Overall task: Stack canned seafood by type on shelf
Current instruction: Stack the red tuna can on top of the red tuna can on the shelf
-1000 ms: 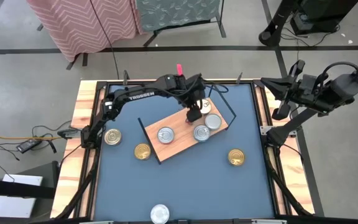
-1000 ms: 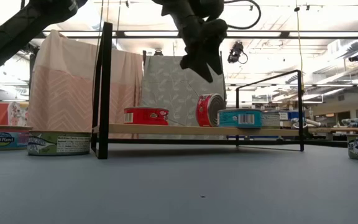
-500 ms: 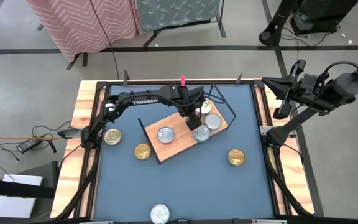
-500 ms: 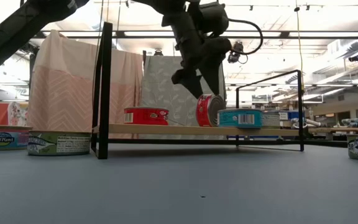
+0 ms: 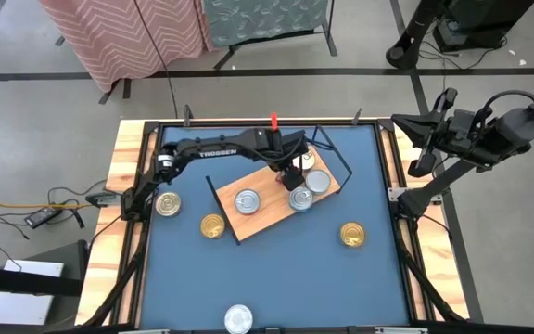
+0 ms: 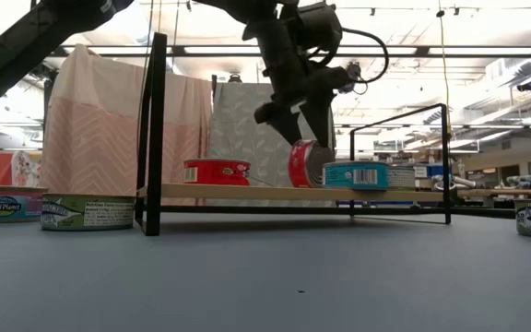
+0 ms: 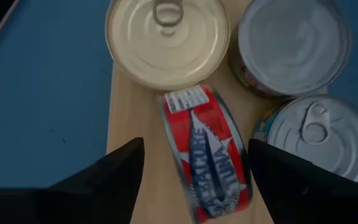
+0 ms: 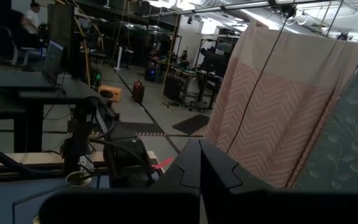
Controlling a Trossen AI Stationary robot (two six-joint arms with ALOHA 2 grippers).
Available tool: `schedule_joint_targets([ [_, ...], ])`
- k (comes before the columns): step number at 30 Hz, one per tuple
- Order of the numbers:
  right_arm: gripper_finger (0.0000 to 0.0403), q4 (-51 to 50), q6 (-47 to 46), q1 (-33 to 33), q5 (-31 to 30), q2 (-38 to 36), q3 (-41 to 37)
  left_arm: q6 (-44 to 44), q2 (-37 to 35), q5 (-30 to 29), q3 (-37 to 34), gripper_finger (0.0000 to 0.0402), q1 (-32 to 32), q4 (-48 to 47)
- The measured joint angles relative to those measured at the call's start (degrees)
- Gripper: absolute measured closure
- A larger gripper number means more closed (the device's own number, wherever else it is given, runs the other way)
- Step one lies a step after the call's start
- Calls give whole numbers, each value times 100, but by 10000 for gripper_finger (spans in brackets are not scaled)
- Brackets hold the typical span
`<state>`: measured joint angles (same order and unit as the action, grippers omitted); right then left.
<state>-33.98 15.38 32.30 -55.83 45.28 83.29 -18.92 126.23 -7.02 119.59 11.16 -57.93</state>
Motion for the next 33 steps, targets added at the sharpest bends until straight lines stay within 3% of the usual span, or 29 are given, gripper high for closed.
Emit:
schedule_joint_targets([
  [12,395,1,7,1,0,0,0,75,4,-136,-1,166,-2,-78],
  [21,395,57,6,2,44,2,0,227,2,-21,4,249,-2,-186],
  [33,395,88,6,1,63,2,-1,423,-6,-17,11,246,-5,-390],
])
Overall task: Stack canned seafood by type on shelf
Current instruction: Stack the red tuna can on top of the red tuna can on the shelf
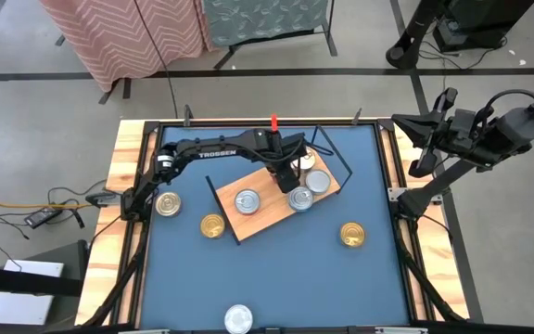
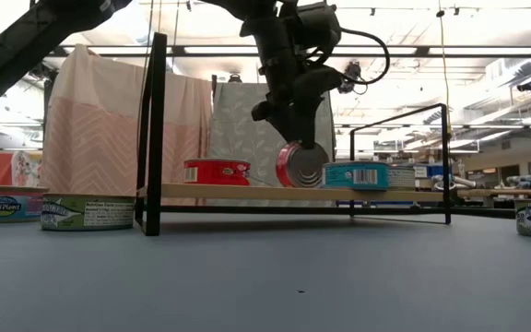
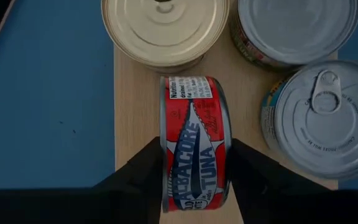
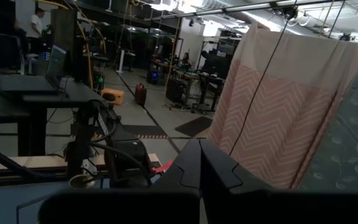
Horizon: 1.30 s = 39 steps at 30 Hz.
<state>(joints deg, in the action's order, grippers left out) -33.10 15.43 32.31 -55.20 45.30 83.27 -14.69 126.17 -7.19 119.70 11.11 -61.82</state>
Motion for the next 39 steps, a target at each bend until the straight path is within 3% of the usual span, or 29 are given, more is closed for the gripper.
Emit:
schedule_joint_targets([
  [17,395,49,-23,1,1,6,-1,377,13,-27,901,247,-59,-1231],
  [25,395,48,-69,1,2,7,-1,556,11,-691,1381,247,-385,-2500],
  [30,395,48,-69,-1,2,7,-1,587,9,-1139,1525,247,-656,-2732],
  [39,395,234,-70,-1,-83,7,-1,311,7,-1268,1529,248,-1086,-2828],
])
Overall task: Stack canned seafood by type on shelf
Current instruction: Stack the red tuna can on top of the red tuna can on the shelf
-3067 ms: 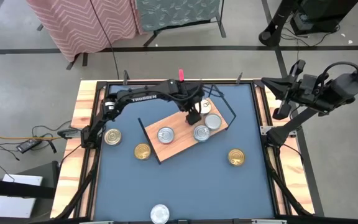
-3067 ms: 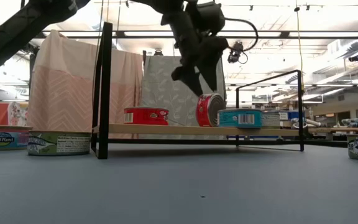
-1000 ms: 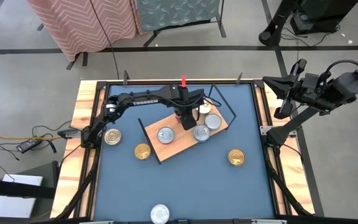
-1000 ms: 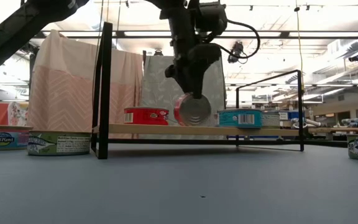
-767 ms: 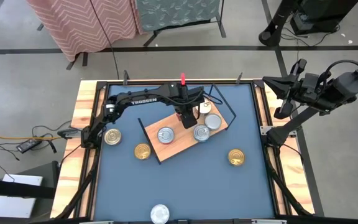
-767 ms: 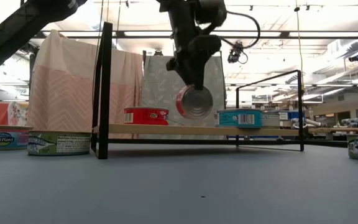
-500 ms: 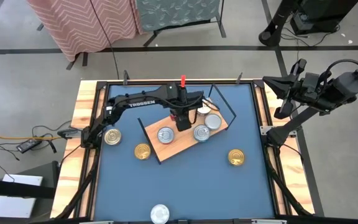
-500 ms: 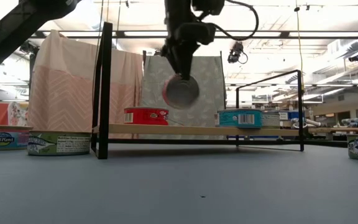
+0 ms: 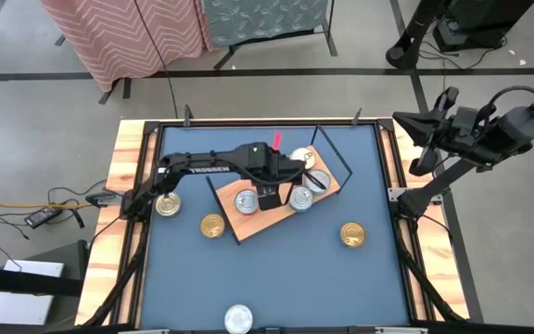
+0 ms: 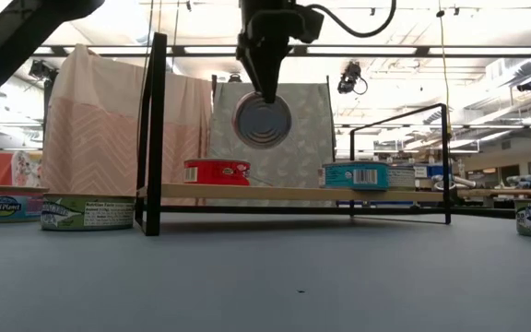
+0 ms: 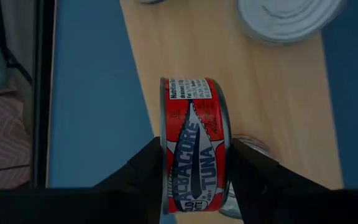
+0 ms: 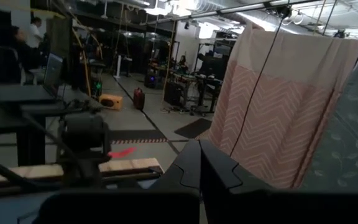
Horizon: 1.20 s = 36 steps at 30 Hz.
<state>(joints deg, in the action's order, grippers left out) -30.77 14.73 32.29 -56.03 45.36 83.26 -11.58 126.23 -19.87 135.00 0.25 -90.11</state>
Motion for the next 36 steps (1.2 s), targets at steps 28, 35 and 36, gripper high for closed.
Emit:
schedule_joint_targets([
  [28,395,370,-473,0,740,-174,0,-2745,-3247,-2138,-2886,247,-1972,742],
  [35,395,297,-581,0,1082,-406,0,-2187,-3388,-1767,-4777,247,-2006,2629],
  [36,395,289,-596,0,1080,-435,0,-2191,-3358,-1771,-4860,247,-1998,2799],
])
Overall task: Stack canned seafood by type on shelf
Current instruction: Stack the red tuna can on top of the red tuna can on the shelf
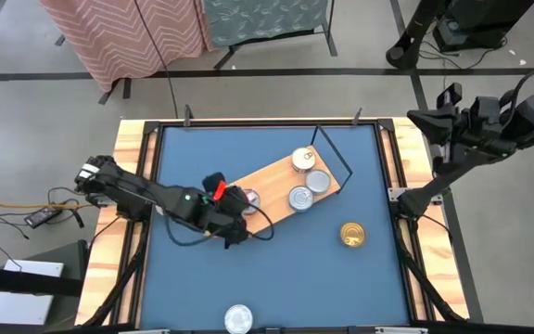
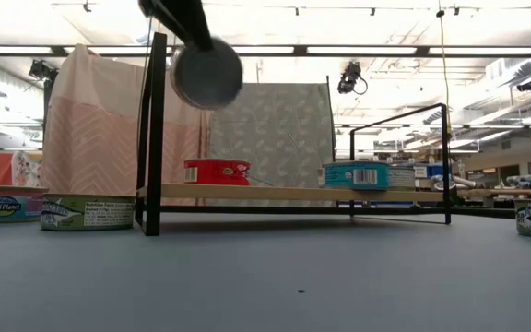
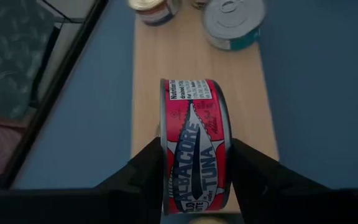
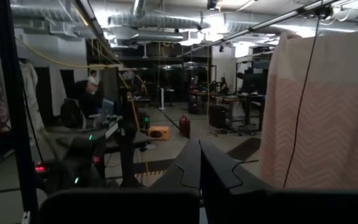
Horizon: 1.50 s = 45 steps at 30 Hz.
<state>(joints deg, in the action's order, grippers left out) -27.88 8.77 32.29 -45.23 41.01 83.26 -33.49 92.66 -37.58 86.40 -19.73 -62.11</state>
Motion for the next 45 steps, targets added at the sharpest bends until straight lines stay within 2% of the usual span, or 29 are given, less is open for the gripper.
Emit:
schedule_joint_targets([
  [3,395,-66,-74,0,0,-69,0,26,42,-99,-71,247,25,74],
  [13,395,-278,-170,0,-2,-63,0,1334,169,-166,-62,247,364,139],
  [17,395,-275,-170,0,-2,-63,0,1681,438,122,-62,247,511,296],
  [20,395,-275,-175,0,4,-63,0,1653,600,369,-42,247,557,297],
  [25,395,-275,-175,0,37,-63,0,1498,733,154,-60,247,583,289],
  [45,395,-267,-157,1,50,-63,0,1388,1109,179,-49,246,735,-97],
])
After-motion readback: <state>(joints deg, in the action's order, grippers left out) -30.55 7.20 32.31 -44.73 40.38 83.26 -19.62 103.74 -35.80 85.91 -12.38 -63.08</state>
